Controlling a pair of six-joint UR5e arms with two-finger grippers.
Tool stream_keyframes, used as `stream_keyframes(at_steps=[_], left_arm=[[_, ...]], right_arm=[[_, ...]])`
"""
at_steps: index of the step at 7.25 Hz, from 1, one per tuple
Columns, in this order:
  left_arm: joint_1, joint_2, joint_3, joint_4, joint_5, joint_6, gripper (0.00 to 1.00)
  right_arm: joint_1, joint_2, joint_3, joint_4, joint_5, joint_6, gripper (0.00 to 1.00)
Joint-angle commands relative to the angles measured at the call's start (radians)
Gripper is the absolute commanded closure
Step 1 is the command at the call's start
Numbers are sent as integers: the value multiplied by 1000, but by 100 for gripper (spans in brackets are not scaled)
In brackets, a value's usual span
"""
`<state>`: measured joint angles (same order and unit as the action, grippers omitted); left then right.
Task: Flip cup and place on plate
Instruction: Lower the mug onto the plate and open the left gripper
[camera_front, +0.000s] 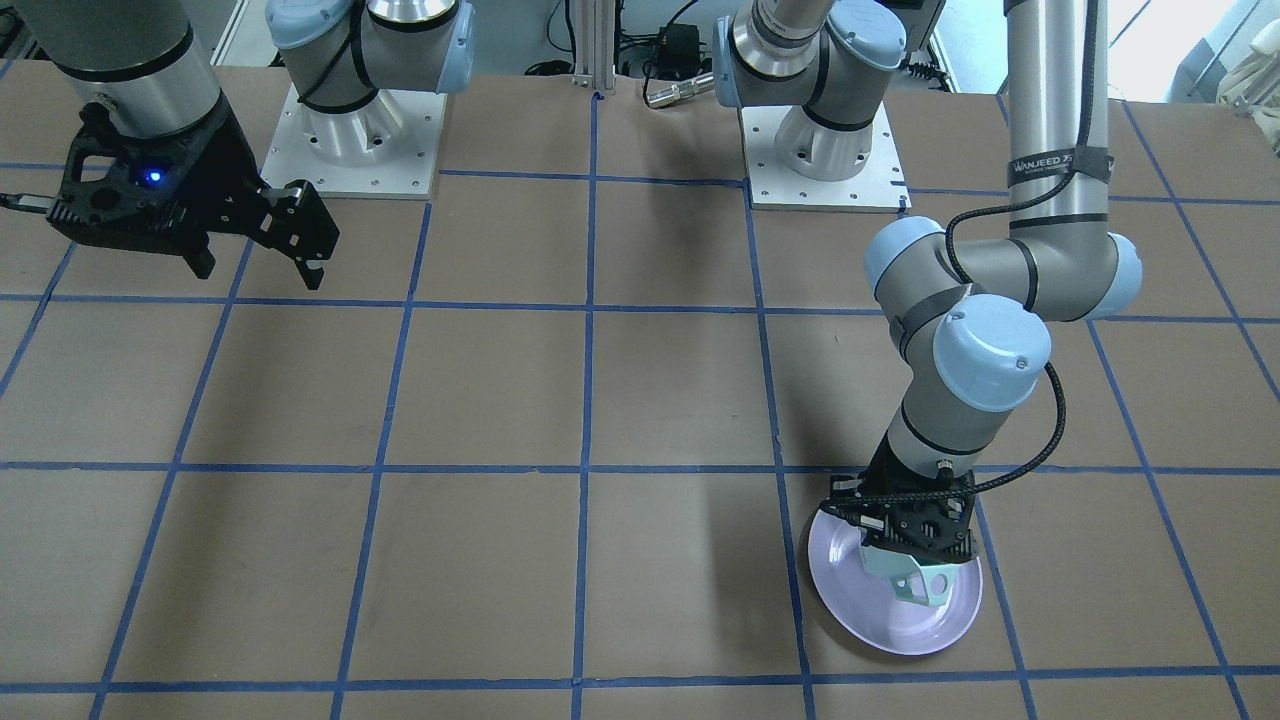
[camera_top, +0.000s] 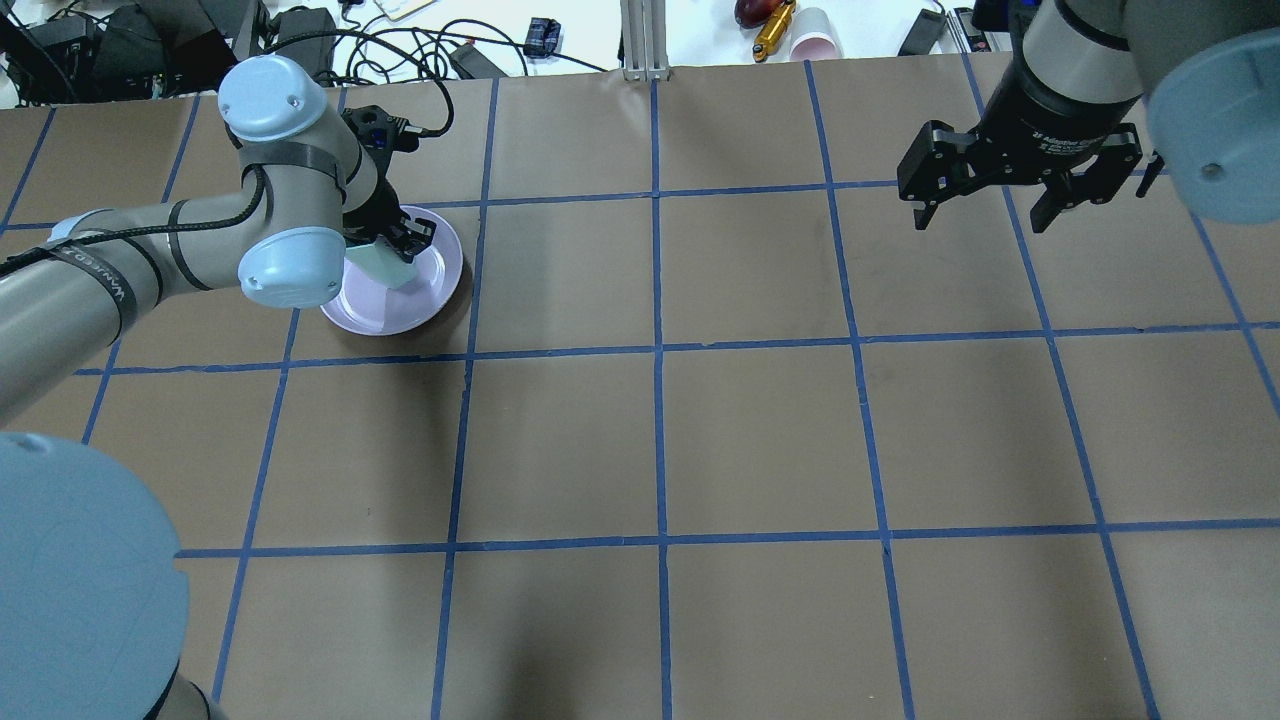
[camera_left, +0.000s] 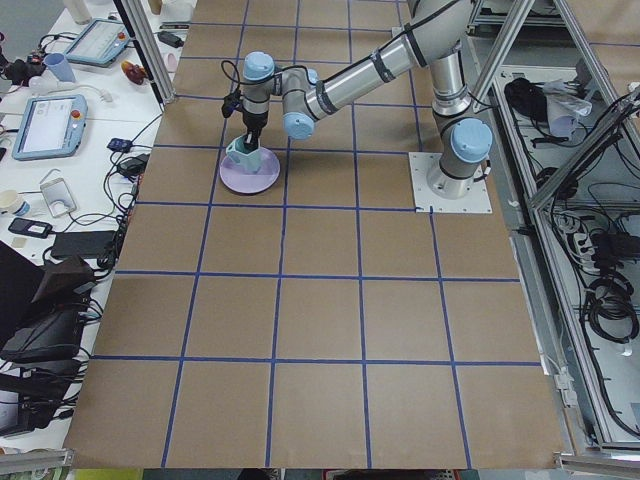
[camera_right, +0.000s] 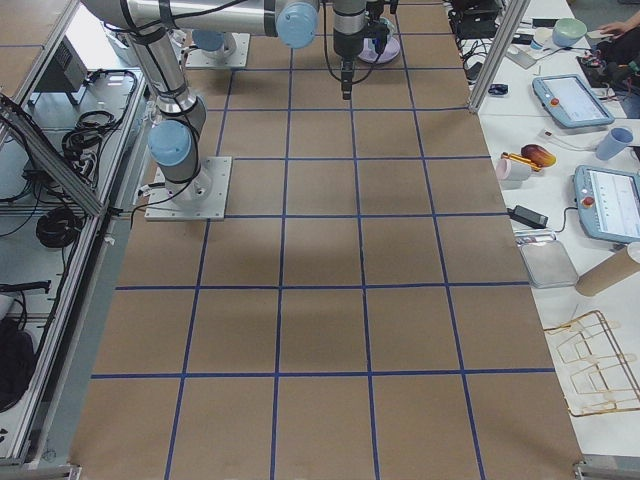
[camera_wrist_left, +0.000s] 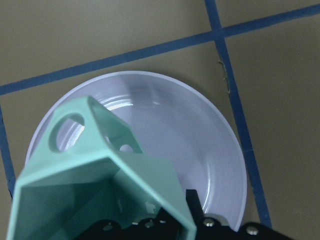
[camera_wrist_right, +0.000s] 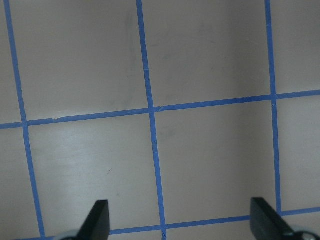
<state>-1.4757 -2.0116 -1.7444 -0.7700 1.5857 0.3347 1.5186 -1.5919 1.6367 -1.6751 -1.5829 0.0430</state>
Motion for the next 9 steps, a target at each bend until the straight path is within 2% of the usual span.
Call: stream_keyframes(at_steps=[1,2,6,7,8,9], left_arm=[[0,-1,-33,35,38,47,100],[0,-10,-59,102,36,46,100],[1,-21,-64,103,31,36,100],[1,-21,-64,101,33,35,89],[1,-21,-64,100,33,35,1],[1,-21,-61,89,34,36,0]], right_arm=[[0,0,0,0,1,0,0],[0,1,0,0,0,0,0],[0,0,0,0,0,0,0],[0,1,0,0,0,0,0],[0,1,0,0,0,0,0],[0,0,0,0,0,0,0]])
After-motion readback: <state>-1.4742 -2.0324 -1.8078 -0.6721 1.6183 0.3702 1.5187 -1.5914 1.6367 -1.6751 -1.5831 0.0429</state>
